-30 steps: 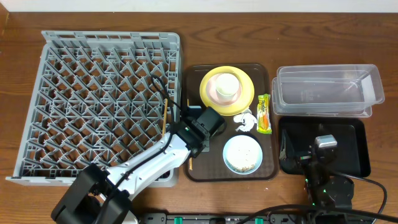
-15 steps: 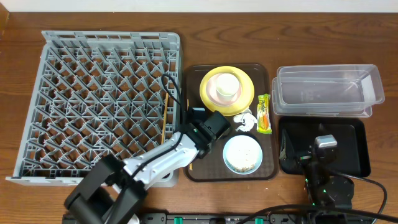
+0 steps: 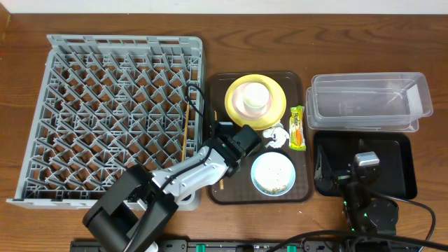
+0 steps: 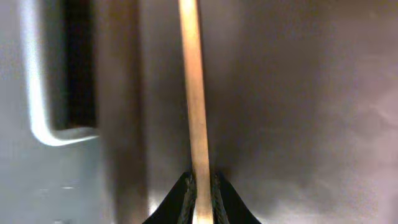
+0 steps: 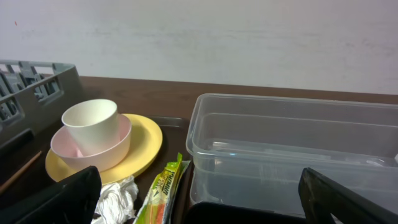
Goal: Sort waste into correct bins and load items into the dishwasher
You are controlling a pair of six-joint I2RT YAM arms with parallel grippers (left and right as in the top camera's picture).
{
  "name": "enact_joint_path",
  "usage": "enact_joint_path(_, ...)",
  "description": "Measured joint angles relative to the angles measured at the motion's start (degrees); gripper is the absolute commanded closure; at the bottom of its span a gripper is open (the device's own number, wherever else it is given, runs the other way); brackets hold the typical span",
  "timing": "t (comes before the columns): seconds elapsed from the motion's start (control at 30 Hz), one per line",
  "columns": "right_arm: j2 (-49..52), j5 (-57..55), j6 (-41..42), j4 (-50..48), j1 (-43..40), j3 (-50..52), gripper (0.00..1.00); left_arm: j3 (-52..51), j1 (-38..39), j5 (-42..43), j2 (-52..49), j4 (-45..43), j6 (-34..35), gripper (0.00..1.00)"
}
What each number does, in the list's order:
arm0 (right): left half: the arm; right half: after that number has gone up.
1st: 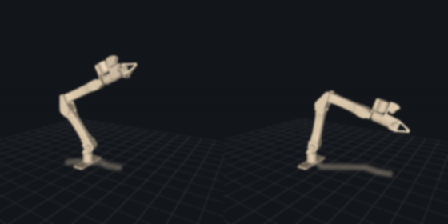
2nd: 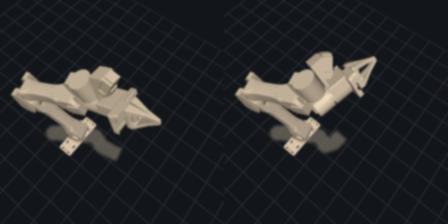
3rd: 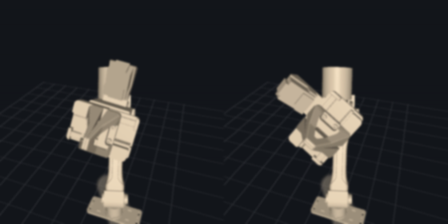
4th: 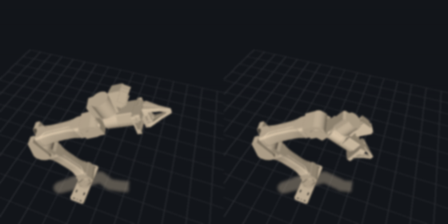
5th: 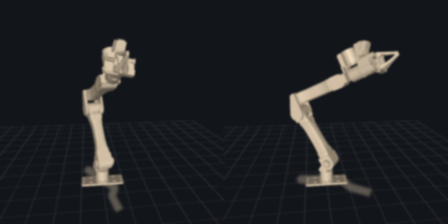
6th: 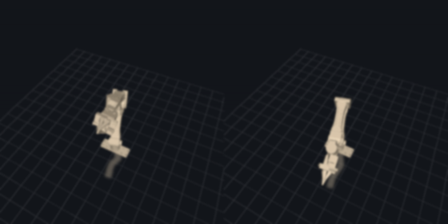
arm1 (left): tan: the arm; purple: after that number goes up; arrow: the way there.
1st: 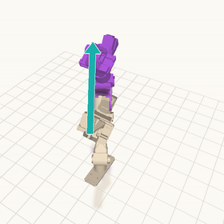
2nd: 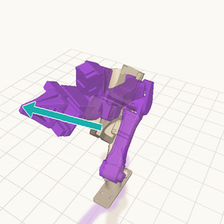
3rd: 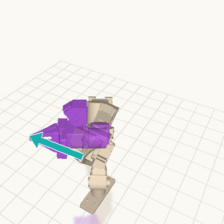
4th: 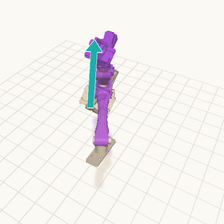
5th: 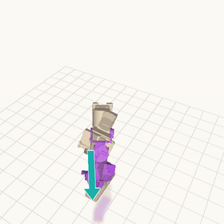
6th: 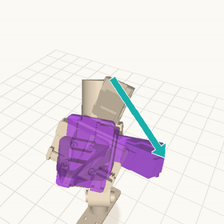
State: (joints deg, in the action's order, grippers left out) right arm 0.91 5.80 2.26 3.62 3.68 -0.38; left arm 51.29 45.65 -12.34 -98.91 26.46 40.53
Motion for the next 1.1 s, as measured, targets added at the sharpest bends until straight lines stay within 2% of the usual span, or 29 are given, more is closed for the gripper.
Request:
enact_joint_path(0.17, 0.0, 0.0, 0.0, 0.0, 0.0, 0.0, 0.01, 0.1, 0.0, 1.9, 0.0, -0.4, 0.0, 0.87)
enact_joint_path(0.23, 0.0, 0.0, 0.0, 0.0, 0.0, 0.0, 0.01, 0.1, 0.0, 2.1, 0.0, -0.5, 0.1, 0.92)
enact_joint_path(0.63, 0.0, 0.0, 0.0, 0.0, 0.0, 0.0, 0.01, 0.3, 0.0, 3.4, 1.9, 1.6, -3.1, 0.92)
enact_joint_path(0.9, 0.0, 0.0, 0.0, 0.0, 0.0, 0.0, 0.01, 0.6, 0.0, -4.9, 16.5, 8.3, -5.1, 0.92)
enact_joint_path(1.1, 0.0, 0.0, 0.0, 0.0, 0.0, 0.0, 0.01, 0.8, -2.8, -9.1, 25.1, 10.5, -11.1, 0.92)
